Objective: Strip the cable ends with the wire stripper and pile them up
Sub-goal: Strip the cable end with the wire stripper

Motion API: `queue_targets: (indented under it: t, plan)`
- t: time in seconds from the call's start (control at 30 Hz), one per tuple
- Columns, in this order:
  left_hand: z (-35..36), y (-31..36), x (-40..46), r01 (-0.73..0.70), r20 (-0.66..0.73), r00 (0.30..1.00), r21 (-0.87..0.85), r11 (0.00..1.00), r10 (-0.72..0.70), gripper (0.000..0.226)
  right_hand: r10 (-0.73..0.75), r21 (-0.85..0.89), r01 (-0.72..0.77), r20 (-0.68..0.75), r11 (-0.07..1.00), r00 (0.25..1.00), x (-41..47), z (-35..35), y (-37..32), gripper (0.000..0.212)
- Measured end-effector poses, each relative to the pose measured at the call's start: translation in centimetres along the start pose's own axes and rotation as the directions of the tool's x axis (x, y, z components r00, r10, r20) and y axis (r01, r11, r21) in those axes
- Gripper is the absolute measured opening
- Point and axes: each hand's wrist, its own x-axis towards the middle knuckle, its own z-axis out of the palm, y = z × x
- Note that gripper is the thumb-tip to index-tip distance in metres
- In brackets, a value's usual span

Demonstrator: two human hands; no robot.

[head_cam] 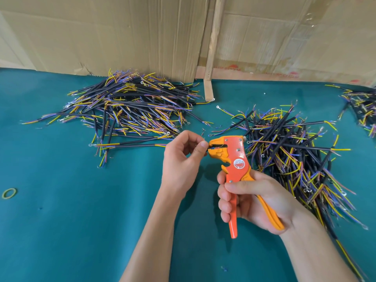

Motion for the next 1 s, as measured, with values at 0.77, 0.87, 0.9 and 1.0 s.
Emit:
queue_targets:
  t: [0.77,0.87,0.9,1.0]
  plan:
    - [-0.4,0.1,0.1,-0.013,0.056,0.998,-0.020,1.000,0.014,0.018,0.020,-0.004,-0.020,-0.083,1.000,0.996,-0.2,0.5,0.2,0.014]
    - [-0.3,0.1,0.1,-0.003,0.057,0.998,-0.044,0.999,0.005,0.016,0.010,-0.017,-0.012,-0.117,1.000,0.993,0.0,0.9,0.4,0.023]
    - [-0.3,0.1,0.1,-0.001,0.055,0.998,-0.042,0.999,0.003,0.016,-0.001,-0.020,-0.002,-0.148,1.000,0.989,0.1,1.0,0.5,0.028]
    - [-0.3,0.1,0.1,0.007,0.043,0.999,-0.039,0.999,-0.005,0.018,-0.041,-0.018,0.038,-0.230,0.999,0.972,0.5,1.6,0.9,0.033]
